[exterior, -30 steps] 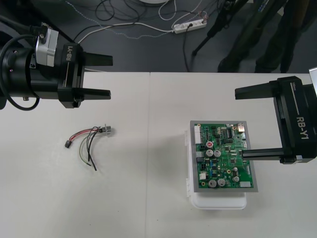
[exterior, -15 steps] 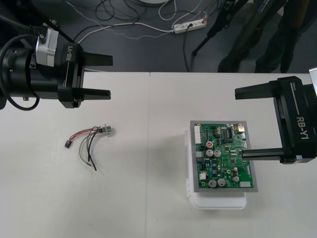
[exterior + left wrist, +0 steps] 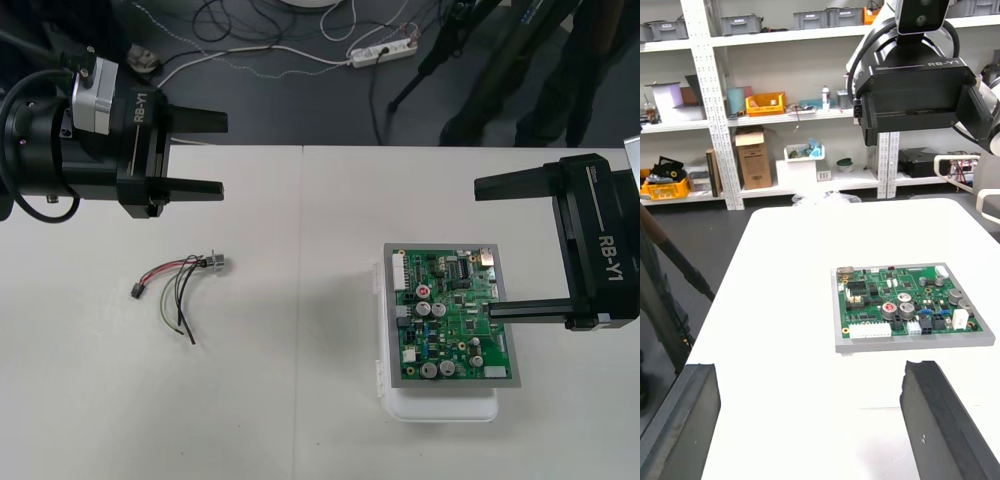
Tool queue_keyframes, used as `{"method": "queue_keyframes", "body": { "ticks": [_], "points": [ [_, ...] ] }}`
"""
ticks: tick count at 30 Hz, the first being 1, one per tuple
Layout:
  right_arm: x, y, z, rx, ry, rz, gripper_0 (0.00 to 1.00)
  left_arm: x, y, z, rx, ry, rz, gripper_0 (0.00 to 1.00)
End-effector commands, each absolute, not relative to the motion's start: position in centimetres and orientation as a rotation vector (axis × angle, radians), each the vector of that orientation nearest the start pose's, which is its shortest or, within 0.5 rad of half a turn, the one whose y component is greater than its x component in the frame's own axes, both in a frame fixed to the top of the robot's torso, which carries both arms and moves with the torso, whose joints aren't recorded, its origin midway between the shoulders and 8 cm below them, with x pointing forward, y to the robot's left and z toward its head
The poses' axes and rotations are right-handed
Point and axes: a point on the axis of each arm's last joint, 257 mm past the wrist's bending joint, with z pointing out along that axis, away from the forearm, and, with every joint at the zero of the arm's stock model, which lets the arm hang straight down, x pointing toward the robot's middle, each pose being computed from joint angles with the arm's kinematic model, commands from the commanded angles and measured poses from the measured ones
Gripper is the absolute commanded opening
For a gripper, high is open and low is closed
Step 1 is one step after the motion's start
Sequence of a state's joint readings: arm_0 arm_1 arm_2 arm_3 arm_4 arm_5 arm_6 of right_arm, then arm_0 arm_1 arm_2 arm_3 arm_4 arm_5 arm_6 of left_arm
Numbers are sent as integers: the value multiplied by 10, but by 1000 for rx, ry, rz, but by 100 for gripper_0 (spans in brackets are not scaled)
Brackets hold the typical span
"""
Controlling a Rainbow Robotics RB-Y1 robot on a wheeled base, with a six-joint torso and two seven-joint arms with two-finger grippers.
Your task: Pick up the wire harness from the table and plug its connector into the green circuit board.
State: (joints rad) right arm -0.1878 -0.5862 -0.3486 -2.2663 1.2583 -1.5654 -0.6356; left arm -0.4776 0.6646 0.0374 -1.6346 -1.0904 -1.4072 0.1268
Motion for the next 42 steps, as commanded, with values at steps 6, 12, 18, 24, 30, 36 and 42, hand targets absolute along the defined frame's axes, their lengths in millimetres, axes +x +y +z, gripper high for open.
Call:
{"method": "queue_keyframes", "body": {
  "ticks": [6, 12, 18, 24, 30, 36, 42],
  "points": [
    [282, -101, -20, -1558, 1170, 708, 100, 391, 103, 3, 1500, 987, -771, 71],
    [282, -101, -20, -1558, 1170, 708, 100, 391, 103, 3, 1500, 987, -771, 71],
    [282, -101, -20, -1558, 1170, 708, 100, 391, 103, 3, 1500, 987, -771, 71],
    [280, -97, -34, -1522, 1205, 774, 100, 391, 103, 3, 1500, 987, -771, 71],
    [273, -91, -47, -1558, 1214, 801, 100, 391, 103, 3, 1500, 987, -771, 71],
    [273, -91, -48, -1570, 1207, 779, 100, 391, 103, 3, 1500, 987, -771, 71],
    [281, -94, -38, -1486, 1209, 781, 100, 391, 103, 3, 1500, 987, -771, 71]
  ]
}}
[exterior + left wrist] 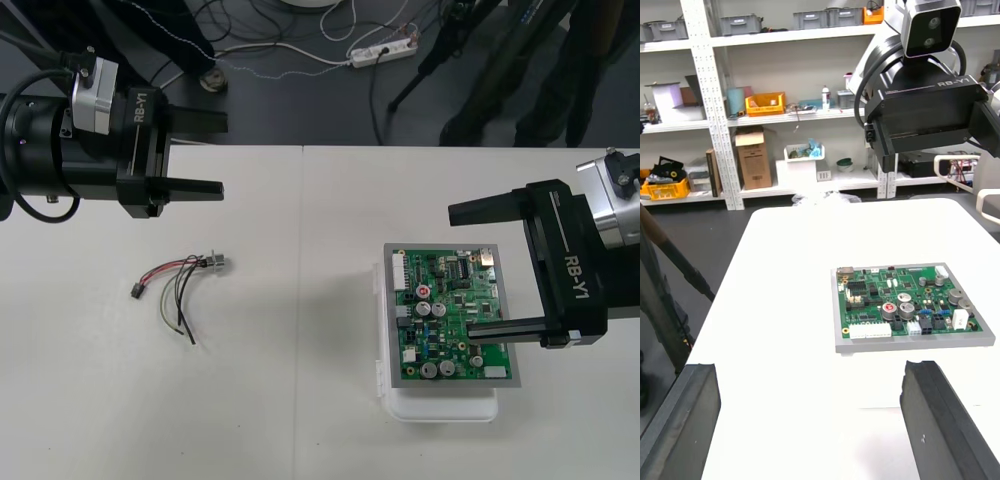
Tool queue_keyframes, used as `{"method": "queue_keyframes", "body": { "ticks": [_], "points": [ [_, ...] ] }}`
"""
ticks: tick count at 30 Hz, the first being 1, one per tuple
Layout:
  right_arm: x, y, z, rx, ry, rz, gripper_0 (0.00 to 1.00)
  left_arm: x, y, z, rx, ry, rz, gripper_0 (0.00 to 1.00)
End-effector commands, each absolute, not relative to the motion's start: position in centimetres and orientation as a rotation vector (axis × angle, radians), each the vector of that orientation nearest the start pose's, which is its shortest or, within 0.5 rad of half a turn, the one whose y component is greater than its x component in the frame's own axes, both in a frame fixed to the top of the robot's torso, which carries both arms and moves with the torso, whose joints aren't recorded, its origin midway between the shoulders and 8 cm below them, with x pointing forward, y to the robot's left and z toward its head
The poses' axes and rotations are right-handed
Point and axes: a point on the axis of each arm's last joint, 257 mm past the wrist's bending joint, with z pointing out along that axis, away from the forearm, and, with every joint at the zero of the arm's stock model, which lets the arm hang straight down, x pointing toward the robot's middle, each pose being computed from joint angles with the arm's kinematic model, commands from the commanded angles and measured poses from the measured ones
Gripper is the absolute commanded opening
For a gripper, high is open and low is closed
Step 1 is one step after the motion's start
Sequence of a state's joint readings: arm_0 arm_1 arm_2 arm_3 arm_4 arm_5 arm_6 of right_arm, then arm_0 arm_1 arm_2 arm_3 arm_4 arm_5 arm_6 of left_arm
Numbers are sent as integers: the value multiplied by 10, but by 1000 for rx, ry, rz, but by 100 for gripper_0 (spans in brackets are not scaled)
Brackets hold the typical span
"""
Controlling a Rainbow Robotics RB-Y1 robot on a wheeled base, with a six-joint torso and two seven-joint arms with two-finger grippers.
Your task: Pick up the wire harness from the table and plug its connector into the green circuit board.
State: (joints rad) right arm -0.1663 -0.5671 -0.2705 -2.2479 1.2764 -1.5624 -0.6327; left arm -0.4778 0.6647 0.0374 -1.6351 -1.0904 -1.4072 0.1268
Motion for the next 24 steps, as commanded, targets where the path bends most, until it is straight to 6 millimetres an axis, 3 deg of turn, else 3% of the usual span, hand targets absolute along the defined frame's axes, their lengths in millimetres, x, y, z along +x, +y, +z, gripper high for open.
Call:
{"method": "queue_keyframes", "body": {
  "ticks": [1, 10, 24],
  "points": [
    [282, -95, -36, -1472, 1211, 780, 100, 391, 103, 3, 1500, 987, -771, 71],
    [273, -103, -40, -1435, 1200, 812, 100, 391, 103, 3, 1500, 987, -771, 71],
    [267, -132, -44, -1389, 1174, 749, 100, 391, 103, 3, 1500, 987, -771, 71]
  ]
}}
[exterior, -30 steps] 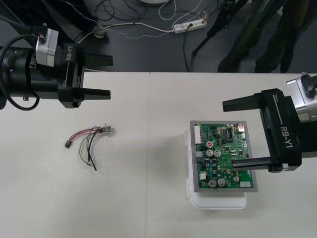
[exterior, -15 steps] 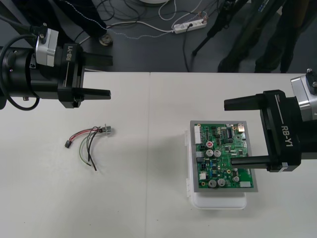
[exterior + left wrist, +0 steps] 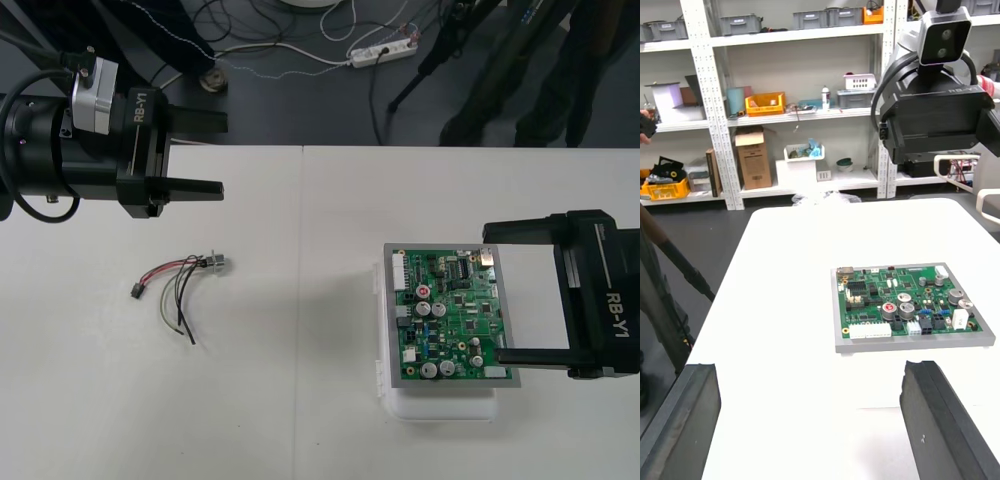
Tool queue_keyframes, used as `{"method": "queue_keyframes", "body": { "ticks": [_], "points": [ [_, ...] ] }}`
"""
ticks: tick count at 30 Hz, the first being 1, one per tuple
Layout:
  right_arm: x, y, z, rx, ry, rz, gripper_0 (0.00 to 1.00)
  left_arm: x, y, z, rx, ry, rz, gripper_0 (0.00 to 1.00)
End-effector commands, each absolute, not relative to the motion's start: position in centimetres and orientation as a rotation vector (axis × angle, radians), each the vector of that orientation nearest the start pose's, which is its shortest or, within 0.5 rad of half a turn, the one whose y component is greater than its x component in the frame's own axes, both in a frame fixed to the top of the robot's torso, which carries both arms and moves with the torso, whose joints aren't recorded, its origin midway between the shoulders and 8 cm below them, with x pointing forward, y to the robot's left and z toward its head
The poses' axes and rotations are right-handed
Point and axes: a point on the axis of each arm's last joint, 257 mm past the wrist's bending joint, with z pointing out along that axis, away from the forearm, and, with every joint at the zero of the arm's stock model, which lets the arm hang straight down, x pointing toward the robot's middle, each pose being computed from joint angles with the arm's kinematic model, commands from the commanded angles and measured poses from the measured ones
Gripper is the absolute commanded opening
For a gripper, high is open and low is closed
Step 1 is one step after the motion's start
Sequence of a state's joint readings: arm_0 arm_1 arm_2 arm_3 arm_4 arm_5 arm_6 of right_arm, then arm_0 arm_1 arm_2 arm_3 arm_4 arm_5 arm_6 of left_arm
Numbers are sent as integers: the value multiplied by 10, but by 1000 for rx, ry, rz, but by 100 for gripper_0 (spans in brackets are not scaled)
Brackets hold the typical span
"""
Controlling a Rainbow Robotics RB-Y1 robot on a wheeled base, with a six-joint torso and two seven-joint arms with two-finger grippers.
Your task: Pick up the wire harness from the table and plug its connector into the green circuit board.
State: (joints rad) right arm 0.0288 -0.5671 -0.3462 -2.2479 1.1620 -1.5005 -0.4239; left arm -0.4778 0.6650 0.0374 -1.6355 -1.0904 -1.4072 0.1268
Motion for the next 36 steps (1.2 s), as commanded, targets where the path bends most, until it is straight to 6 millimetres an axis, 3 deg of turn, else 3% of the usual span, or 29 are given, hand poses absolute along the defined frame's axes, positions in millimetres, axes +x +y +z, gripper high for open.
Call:
{"method": "queue_keyframes", "body": {
  "ticks": [1, 7, 19, 20, 28, 36],
  "points": [
    [267, -132, -42, -1382, 1174, 748, 100, 391, 103, 3, 1500, 987, -771, 71],
    [273, -129, -32, -1297, 1155, 780, 100, 391, 103, 3, 1500, 987, -771, 71],
    [281, -107, -47, -1207, 1151, 871, 100, 391, 103, 3, 1500, 987, -771, 70],
    [282, -105, -49, -1203, 1150, 871, 100, 388, 103, -40, 1460, 1080, -858, 71],
    [281, -89, -53, -1175, 1133, 932, 100, 386, 108, -45, 1456, 1089, -867, 71],
    [264, -75, -61, -1260, 1070, 1009, 100, 389, 117, -45, 1541, 1091, -766, 71]
  ]
}}
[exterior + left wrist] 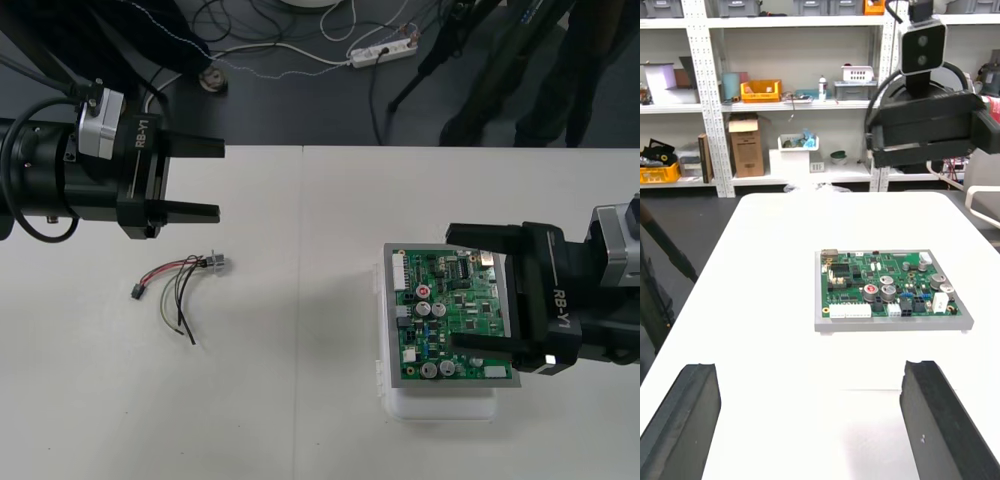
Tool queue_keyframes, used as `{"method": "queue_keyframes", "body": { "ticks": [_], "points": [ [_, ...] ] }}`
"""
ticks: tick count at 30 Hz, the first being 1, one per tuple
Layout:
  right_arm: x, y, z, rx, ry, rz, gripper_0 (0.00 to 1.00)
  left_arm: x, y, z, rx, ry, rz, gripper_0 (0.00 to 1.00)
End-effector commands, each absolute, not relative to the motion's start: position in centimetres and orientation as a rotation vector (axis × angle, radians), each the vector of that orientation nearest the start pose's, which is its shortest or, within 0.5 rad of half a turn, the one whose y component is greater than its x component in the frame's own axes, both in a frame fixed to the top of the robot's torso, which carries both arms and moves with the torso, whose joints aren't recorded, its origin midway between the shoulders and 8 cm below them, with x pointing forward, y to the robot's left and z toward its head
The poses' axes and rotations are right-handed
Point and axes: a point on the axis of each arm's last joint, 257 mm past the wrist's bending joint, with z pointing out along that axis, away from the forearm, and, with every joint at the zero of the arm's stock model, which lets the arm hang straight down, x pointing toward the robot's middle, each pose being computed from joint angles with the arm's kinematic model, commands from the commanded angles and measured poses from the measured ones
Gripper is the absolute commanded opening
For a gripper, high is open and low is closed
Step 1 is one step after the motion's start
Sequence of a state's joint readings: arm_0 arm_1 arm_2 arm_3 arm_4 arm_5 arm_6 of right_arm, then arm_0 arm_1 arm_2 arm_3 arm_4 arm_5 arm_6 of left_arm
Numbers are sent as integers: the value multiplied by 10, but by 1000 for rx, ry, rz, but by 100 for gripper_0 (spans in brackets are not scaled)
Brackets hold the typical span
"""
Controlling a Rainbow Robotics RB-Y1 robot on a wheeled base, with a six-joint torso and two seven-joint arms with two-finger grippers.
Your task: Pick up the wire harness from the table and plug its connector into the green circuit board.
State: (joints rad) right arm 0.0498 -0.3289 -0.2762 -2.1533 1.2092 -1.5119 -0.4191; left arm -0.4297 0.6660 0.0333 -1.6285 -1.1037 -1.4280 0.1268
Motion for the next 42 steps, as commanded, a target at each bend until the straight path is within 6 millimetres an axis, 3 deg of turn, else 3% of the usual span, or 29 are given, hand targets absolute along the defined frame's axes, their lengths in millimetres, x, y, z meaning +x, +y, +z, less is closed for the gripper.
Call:
{"method": "queue_keyframes", "body": {
  "ticks": [1, 9, 21, 30, 35, 42],
  "points": [
    [266, -73, -58, -1255, 1058, 1011, 100, 391, 120, -47, 1567, 1098, -731, 71],
    [282, -73, -50, -1228, 1024, 1040, 100, 397, 139, -58, 1761, 1107, -483, 71],
    [282, -65, -50, -1265, 997, 1024, 100, 402, 160, -91, 2159, 884, -151, 71],
    [279, -53, -47, -1278, 967, 1041, 100, 407, 163, -106, 2406, 579, 92, 71],
    [278, -51, -45, -1262, 958, 1050, 100, 420, 165, -116, 2562, 316, 306, 71],
    [281, -47, -47, -1249, 960, 1043, 100, 432, 169, -137, 2728, -17, 465, 71]
  ]
}}
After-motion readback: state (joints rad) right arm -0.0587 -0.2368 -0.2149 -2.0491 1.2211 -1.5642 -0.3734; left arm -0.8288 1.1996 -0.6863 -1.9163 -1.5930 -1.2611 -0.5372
